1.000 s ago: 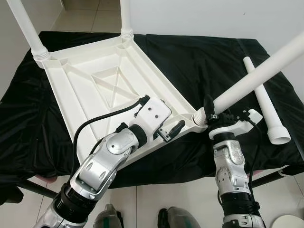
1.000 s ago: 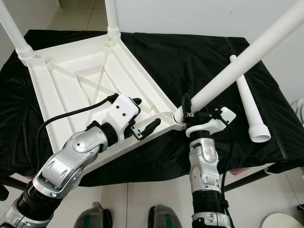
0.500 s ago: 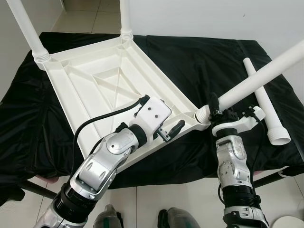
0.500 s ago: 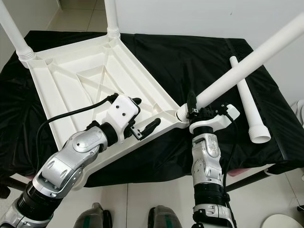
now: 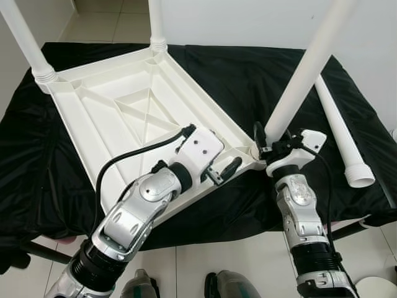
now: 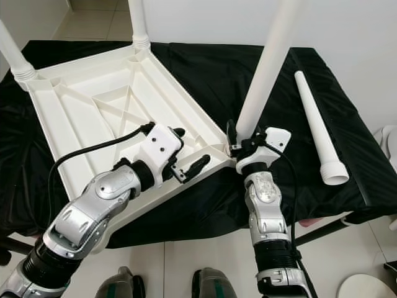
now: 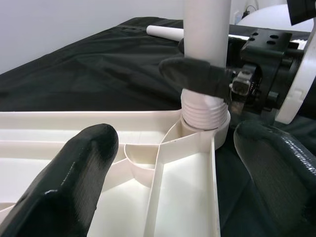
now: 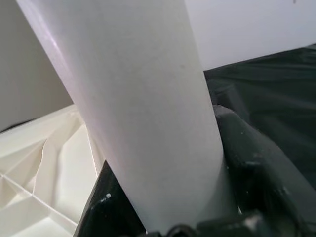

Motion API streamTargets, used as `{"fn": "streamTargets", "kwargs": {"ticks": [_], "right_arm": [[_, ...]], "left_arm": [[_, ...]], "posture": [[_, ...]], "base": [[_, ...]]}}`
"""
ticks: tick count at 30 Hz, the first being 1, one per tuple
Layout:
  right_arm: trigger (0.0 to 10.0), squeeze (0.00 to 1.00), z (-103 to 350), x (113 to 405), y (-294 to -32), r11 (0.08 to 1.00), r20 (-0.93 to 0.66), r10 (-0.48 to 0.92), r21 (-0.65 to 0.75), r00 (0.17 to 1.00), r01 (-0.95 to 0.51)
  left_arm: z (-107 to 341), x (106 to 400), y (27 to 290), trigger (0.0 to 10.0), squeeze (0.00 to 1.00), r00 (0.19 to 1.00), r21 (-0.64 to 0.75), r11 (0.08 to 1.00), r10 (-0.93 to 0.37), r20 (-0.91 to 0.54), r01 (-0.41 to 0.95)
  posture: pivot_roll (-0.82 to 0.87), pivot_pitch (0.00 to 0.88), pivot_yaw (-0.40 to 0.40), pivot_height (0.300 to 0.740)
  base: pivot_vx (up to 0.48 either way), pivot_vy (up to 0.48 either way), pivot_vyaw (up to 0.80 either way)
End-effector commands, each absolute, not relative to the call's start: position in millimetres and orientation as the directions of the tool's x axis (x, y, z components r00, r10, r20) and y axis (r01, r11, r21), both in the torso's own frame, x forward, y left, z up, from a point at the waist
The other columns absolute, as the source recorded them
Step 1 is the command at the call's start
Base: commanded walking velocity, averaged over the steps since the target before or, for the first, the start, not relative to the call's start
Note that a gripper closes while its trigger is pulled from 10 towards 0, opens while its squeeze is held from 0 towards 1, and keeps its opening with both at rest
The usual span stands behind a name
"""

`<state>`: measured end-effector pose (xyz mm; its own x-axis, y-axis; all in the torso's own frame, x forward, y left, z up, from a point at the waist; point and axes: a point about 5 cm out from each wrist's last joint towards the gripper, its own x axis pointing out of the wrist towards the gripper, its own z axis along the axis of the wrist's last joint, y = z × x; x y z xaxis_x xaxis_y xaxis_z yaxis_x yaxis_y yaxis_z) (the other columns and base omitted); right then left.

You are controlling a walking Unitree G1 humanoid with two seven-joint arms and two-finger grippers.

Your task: Building children table

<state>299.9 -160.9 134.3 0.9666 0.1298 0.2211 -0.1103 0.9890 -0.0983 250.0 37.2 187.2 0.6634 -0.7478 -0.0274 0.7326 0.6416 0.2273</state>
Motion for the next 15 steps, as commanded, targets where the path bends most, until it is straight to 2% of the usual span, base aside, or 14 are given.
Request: {"fn": "streamTargets", "kwargs": {"ticks": [1,10,15], "right_arm": [[10.0,0.00,95,291,-163,0.986,0.027,0.129,-0.114,0.991,-0.126],[10.0,0.00,98,286,-158,0.979,0.049,0.169,-0.128,0.984,-0.161],[10.0,0.00,122,288,-151,0.973,0.125,0.223,-0.085,0.967,-0.214]], "left_arm": [[190,246,35,10.0,0.00,0.627,0.225,0.606,-0.778,-0.027,0.762],[191,246,35,10.0,0.00,0.627,0.219,0.608,-0.779,-0.022,0.763],[196,251,38,10.0,0.00,0.625,0.215,0.610,-0.780,-0.002,0.762]], "posture": [[-0.08,0.076,-0.004,0.740],[-0.09,0.077,-0.004,0.740],[-0.09,0.074,-0.008,0.740]], "base": [[0.000,0.000,0.00],[0.000,0.000,0.00],[0.000,0.000,0.00]]}}
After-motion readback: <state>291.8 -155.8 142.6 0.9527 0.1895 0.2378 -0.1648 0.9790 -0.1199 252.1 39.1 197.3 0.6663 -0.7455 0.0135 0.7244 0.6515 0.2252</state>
